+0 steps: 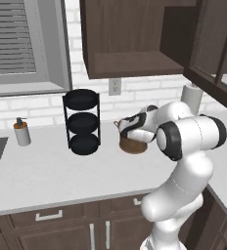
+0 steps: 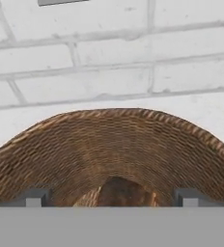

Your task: Open the cabinet, pick up the bread from the cabinet and place it in the basket. Then move the basket to the dining counter.

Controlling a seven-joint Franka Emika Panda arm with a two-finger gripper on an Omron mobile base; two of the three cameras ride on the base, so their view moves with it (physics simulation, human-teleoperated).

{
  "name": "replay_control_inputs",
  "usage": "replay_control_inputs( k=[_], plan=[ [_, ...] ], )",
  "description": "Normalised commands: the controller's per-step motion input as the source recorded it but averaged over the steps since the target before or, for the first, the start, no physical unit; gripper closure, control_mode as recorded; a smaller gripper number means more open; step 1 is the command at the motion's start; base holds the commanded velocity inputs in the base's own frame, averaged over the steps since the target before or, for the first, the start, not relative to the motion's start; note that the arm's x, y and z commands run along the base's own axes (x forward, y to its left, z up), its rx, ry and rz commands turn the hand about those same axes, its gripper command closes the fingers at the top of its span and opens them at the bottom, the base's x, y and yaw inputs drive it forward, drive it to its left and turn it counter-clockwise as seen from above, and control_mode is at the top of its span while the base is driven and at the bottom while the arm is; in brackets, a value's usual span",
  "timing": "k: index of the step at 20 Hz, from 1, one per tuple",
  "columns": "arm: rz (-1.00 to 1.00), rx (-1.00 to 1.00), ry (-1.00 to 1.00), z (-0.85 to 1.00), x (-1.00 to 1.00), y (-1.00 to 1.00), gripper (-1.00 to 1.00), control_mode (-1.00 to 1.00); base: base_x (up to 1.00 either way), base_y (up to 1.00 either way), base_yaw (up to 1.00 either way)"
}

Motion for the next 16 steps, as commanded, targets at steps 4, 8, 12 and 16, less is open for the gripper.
replay_control_inputs(
  k=[4, 8, 12, 16],
  plan=[
    [-0.13, 0.00, 0.00, 0.31, -0.30, 0.20, -1.00, -1.00, 0.00, 0.00, 0.00],
    [-0.10, -0.01, 0.00, 0.59, -0.25, 0.33, -1.00, -1.00, 0.00, 0.00, 0.00],
    [-0.04, -0.01, 0.00, 0.83, -0.10, 0.39, -1.00, -1.00, 0.00, 0.00, 0.00],
    [-0.02, 0.00, 0.00, 0.84, -0.08, 0.39, -1.00, -1.00, 0.00, 0.00, 0.00]
  ],
)
